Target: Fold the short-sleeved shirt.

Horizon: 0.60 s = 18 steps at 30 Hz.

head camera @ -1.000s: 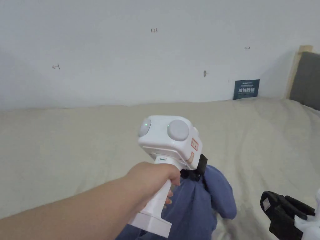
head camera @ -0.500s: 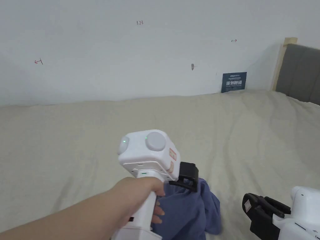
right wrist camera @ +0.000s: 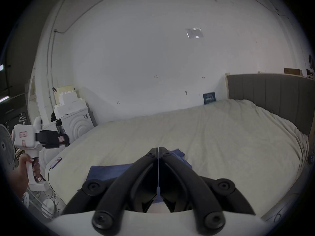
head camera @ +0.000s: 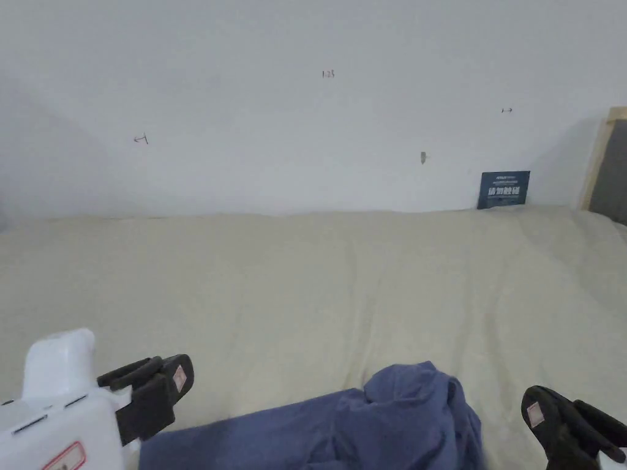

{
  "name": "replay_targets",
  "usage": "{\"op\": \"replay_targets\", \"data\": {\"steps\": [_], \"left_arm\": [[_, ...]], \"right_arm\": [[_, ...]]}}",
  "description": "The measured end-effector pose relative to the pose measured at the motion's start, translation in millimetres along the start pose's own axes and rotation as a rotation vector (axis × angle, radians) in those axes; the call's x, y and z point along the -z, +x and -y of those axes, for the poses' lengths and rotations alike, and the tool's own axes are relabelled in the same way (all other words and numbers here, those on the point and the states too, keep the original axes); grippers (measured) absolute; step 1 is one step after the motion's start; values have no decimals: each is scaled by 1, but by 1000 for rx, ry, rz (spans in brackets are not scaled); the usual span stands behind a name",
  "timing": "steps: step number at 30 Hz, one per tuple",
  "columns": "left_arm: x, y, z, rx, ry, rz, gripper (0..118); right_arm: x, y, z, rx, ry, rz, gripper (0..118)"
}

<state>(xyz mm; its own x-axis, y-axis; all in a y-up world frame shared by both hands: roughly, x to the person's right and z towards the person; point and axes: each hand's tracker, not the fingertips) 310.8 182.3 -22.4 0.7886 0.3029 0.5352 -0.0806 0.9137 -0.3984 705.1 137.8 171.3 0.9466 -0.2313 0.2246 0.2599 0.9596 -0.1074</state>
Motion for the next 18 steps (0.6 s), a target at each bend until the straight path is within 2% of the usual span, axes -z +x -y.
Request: {"op": "replay_targets", "data": {"steps": [2, 5, 8, 11, 14, 16, 18], "left_arm": [[-17, -7, 12, 14, 57, -103, 0], [-29, -22, 23, -53, 102, -183, 0], [-26, -30, 20, 32, 50, -279, 0], [-18, -40, 11, -29, 51, -321, 0], [29, -57, -18, -43, -120, -340, 0], [75, -69, -32, 37, -286, -329, 0], [120, -84, -44, 77, -438, -307, 0]], "right_arm": [[-4, -6, 5, -8, 13, 1, 4], [-5, -14, 7, -26, 16, 1, 4], [-1, -19, 6, -29, -4, -23, 4], [4, -20, 5, -39, -17, -13, 4], [10, -19, 1, -36, -37, -10, 4], [14, -19, -3, -25, -65, 15, 4], [19, -16, -4, 6, -84, -2, 4]]}}
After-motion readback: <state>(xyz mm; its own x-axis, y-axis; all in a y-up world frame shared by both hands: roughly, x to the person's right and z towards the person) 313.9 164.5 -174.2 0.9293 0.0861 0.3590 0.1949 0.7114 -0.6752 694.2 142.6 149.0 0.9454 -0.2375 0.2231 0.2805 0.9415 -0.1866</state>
